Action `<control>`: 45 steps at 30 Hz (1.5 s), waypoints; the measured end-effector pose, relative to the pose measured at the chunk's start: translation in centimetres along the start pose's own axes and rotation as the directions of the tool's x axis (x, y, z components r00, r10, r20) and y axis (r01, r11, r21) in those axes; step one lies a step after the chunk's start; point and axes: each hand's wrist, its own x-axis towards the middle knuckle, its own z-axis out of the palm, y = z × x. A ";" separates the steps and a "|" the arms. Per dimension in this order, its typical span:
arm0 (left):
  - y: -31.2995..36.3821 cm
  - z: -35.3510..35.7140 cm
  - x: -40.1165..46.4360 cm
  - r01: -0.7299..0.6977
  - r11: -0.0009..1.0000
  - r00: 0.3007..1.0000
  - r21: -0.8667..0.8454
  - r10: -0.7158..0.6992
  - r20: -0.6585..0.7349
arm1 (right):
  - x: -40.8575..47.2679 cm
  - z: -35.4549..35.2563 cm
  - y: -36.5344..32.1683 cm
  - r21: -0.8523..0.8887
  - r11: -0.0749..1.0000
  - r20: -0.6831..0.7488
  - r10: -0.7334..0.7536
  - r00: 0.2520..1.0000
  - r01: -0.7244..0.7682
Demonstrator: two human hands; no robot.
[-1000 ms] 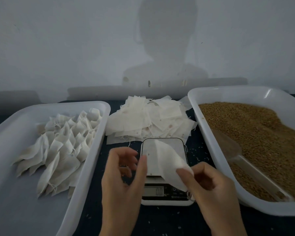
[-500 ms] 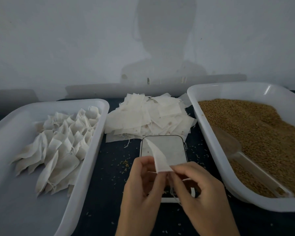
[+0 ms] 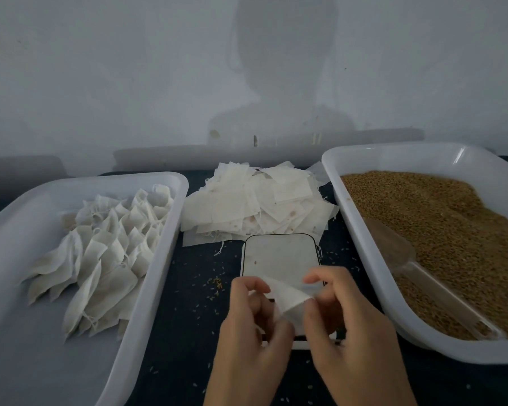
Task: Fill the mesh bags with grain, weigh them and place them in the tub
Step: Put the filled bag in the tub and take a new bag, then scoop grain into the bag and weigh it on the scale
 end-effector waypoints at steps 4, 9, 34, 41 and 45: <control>0.3 -0.1 0.0 -0.024 0.997 1.000 0.072 0.023 0.007 | 0.4 -0.6 -0.6 -0.114 0.986 0.082 -0.114 0.990 0.123; 0.8 -0.3 0.4 -0.021 0.999 0.996 -0.050 0.016 -0.087 | 0.6 -1.1 -1.1 -0.216 0.959 0.218 -0.137 0.966 0.184; 0.1 0.8 2.6 -0.337 0.915 0.926 0.220 0.280 0.253 | 3.2 -4.6 -0.2 -0.085 0.987 0.576 0.158 0.802 -0.133; 1.2 2.6 3.3 -0.217 0.976 0.930 -0.026 0.214 0.299 | 7.5 -13.0 7.2 -0.728 0.664 0.341 0.568 0.749 -0.172; 2.2 4.9 3.5 -0.251 0.965 0.843 -0.070 0.254 0.475 | 7.1 -10.9 10.3 -0.842 0.532 0.396 0.716 0.575 -0.084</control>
